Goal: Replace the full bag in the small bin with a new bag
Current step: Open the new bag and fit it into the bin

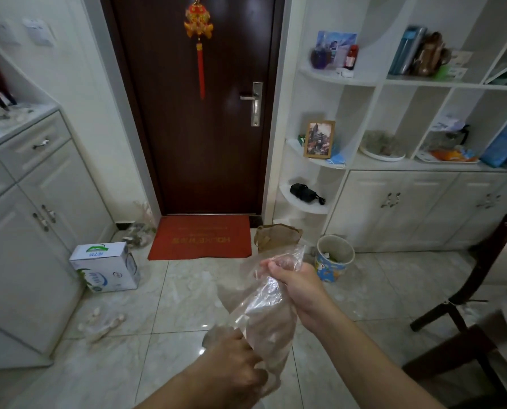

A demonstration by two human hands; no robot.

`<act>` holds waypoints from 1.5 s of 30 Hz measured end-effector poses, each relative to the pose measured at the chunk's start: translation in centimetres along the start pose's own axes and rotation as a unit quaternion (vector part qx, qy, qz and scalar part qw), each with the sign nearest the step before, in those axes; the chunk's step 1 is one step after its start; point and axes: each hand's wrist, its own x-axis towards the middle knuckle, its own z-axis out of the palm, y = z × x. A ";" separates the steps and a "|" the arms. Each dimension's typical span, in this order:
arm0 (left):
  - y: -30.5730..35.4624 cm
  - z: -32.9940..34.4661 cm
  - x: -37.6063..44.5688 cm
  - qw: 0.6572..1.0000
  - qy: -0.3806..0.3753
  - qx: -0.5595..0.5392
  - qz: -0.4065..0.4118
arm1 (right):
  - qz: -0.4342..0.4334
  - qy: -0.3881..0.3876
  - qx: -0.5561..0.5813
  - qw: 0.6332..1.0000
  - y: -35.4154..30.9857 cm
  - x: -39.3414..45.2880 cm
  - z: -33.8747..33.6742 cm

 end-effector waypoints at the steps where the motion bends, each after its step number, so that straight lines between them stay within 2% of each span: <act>1: 1.2 -1.5 -0.8 0.992 -0.026 -0.088 0.082 | -0.014 -0.006 -0.010 1.000 0.2 0.1 -0.2; 2: 1.2 -2.3 -1.1 0.983 0.015 -0.132 0.131 | -0.021 -0.014 -0.010 1.000 0.4 0.1 -0.5; 3: 1.2 -3.2 -1.4 0.968 0.053 -0.215 0.119 | -0.023 -0.022 -0.001 0.999 0.5 0.0 -0.7; 4: 1.5 -4.1 -1.5 0.942 0.091 -0.319 0.047 | -0.022 -0.033 0.011 0.999 0.6 -0.1 -1.1; 5: 1.7 -4.4 -1.2 0.880 0.115 -0.455 -0.072 | -0.022 -0.047 0.017 0.999 0.6 -0.2 -1.4; 6: 2.0 -5.1 -0.8 0.788 0.122 -0.578 -0.174 | -0.020 -0.062 0.021 0.998 0.6 -0.3 -1.7; 7: 2.1 -5.6 -0.3 0.695 0.117 -0.664 -0.249 | -0.019 -0.075 0.023 0.997 0.6 -0.4 -2.1; 8: 2.2 -6.5 0.3 0.615 0.104 -0.726 -0.291 | -0.019 -0.084 0.023 0.996 0.6 -0.5 -2.4; 9: 2.1 -7.4 0.7 0.564 0.090 -0.761 -0.307 | -0.024 -0.087 0.012 0.996 0.8 -0.5 -2.9; 10: 2.0 -8.2 1.2 0.545 0.088 -0.774 -0.310 | -0.030 -0.087 -0.007 0.996 0.9 -0.7 -3.2; 14: 1.6 -9.3 2.6 0.530 0.163 -0.767 -0.322 | -0.040 -0.086 -0.093 0.991 1.6 -1.0 -4.3; 17: 0.9 -10.2 3.0 0.502 0.201 -0.780 -0.314 | -0.010 -0.031 -0.040 0.999 2.6 -0.6 -5.1; 18: 0.8 -10.4 3.0 0.504 0.198 -0.783 -0.306 | 0.008 -0.006 -0.007 1.000 2.9 -0.4 -5.4; 20: 0.9 -10.6 2.7 0.547 0.192 -0.764 -0.283 | 0.044 0.052 0.022 0.997 3.5 -0.2 -5.8; 23: 1.8 -10.6 2.5 0.639 0.206 -0.690 -0.268 | 0.057 0.134 -0.050 0.988 3.9 -0.4 -5.2; 26: 3.0 -10.7 2.7 0.710 0.242 -0.609 -0.259 | -0.050 0.216 -0.098 0.970 3.0 -1.7 -3.3; 27: 3.3 -10.7 2.9 0.722 0.253 -0.590 -0.258 | -0.091 0.215 -0.102 0.967 2.6 -2.1 -2.7; 29: 3.8 -10.6 3.0 0.746 0.266 -0.555 -0.254 | -0.099 0.139 -0.077 0.982 1.6 -2.9 -1.3; 31: 4.5 -10.3 3.0 0.779 0.265 -0.515 -0.240 | -0.019 0.026 -0.050 0.998 0.9 -3.4 -0.3; 33: 5.0 -10.0 2.9 0.807 0.256 -0.485 -0.218 | 0.028 -0.034 -0.045 0.998 0.6 -3.5 0.4; 36: 5.2 -9.5 2.8 0.849 0.242 -0.433 -0.184 | 0.026 -0.020 -0.002 0.999 0.8 -2.9 0.6; 38: 5.1 -9.4 2.5 0.839 0.235 -0.444 -0.207 | 0.051 0.005 0.034 0.998 1.0 -2.4 0.1; 41: 3.8 -9.0 2.2 0.774 0.263 -0.503 -0.282 | 0.090 0.025 0.100 0.991 1.3 -1.9 -1.0; 43: 2.2 -8.6 2.0 0.709 0.286 -0.547 -0.339 | 0.112 0.042 0.135 0.984 1.6 -1.6 -2.2; 45: 0.3 -8.3 1.7 0.616 0.308 -0.616 -0.382 | 0.128 0.069 0.172 0.974 1.9 -1.3 -3.5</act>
